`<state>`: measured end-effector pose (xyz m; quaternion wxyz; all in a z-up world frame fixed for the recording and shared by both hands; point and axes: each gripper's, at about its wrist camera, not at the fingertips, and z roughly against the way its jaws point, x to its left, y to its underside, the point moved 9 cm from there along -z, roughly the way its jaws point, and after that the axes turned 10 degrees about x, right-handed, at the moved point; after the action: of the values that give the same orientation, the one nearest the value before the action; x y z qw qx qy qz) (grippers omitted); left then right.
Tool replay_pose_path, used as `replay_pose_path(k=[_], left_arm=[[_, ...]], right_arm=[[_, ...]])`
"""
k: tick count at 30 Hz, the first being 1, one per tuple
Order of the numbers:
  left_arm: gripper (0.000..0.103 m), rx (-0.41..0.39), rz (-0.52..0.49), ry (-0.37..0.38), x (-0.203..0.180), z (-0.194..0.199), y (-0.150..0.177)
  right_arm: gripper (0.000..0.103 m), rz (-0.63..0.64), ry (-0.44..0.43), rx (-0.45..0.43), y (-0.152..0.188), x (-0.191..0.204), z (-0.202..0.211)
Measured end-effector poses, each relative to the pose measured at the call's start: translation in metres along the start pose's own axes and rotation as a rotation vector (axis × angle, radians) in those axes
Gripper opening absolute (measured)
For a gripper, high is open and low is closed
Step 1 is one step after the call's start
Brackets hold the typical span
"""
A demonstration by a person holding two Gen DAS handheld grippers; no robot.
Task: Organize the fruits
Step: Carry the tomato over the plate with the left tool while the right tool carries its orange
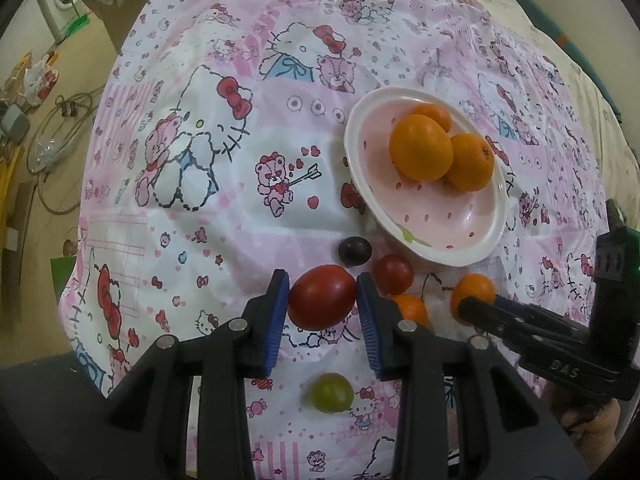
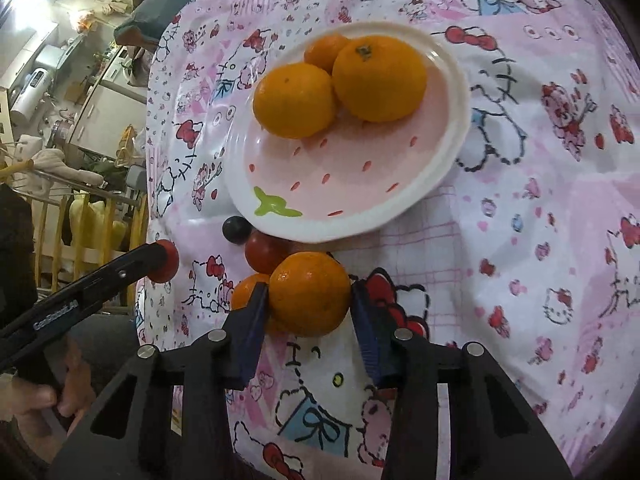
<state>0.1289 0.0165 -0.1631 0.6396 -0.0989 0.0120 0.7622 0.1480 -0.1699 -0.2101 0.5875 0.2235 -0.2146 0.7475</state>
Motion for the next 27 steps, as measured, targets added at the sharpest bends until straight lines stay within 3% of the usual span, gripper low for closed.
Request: replay_pose_path(k=[11, 27], left_arm=[[0.03, -0.007, -0.008, -0.021, -0.006, -0.004, 0.0], [0.03, -0.052, -0.015, -0.042, -0.008, 0.001, -0.007]], right_arm=[[0.043, -0.037, 0.004, -0.073, 0.009, -0.024, 0.037], [0.043, -0.118, 0.068, -0.272, -0.005, -0.056, 0.109]])
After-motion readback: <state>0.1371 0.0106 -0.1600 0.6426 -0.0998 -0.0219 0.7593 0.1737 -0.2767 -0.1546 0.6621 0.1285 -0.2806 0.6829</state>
